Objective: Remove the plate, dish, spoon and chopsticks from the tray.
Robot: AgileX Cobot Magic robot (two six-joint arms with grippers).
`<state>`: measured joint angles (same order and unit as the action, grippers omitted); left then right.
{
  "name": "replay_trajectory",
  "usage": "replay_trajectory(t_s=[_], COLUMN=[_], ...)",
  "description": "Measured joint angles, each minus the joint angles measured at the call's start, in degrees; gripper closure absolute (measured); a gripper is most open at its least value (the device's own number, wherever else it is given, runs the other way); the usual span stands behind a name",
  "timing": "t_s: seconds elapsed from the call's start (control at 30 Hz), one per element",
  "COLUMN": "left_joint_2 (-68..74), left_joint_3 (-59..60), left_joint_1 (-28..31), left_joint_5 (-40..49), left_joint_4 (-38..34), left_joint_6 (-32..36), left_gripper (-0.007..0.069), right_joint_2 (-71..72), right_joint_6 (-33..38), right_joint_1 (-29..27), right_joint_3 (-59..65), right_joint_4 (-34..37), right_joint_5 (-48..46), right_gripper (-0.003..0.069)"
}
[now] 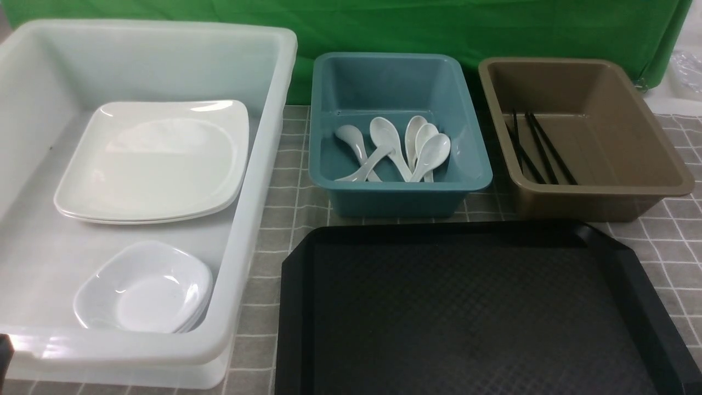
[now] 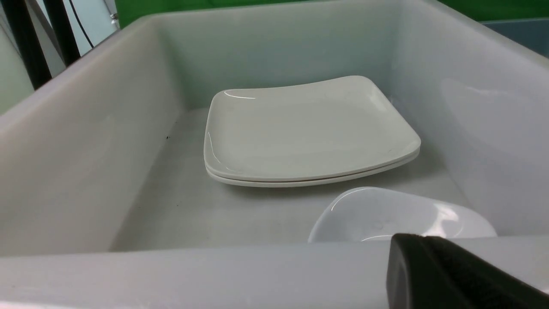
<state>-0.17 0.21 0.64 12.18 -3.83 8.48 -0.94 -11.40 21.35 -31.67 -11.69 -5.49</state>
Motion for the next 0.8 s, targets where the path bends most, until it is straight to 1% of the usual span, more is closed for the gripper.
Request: replay_trajectory(t_s=[0.37,0.43,0.53,0.63,0.73,0.8], left_joint_2=[0.0,0.0,0.0,0.0,0.0,0.0], left_joint_3=[0.0,0.0,0.0,0.0,0.0,0.0], left_joint_1=[0.0,0.0,0.0,0.0,0.0,0.0], left_joint_5=[0.0,0.0,0.0,0.0,0.0,0.0], left_joint_4=[0.0,0.0,0.0,0.0,0.0,0.0], left_joint_6=[0.0,0.0,0.0,0.0,0.6,1.4], left_gripper=[0.0603,0.0603,0.0603,0.0603,0.0603,0.0603], right_joint_2=[0.0,0.0,0.0,0.0,-0.1,-0.4], right_joint_6=[0.0,0.9,1.5,1.5,3.6,8.2], right_joint_1=[0.0,0.0,0.0,0.0,0.0,0.0], right_joint_3=[0.0,0.0,0.0,0.1,1.4,2.8], right_joint_4=[0.0,0.0,0.0,0.4,2.8,8.0], right_joint_5=[0.0,-0.1,-1.0,-4.0,-4.2,-4.5], right_gripper=[0.0422,0.042,0.0419,0.0419,0.0419,0.0419])
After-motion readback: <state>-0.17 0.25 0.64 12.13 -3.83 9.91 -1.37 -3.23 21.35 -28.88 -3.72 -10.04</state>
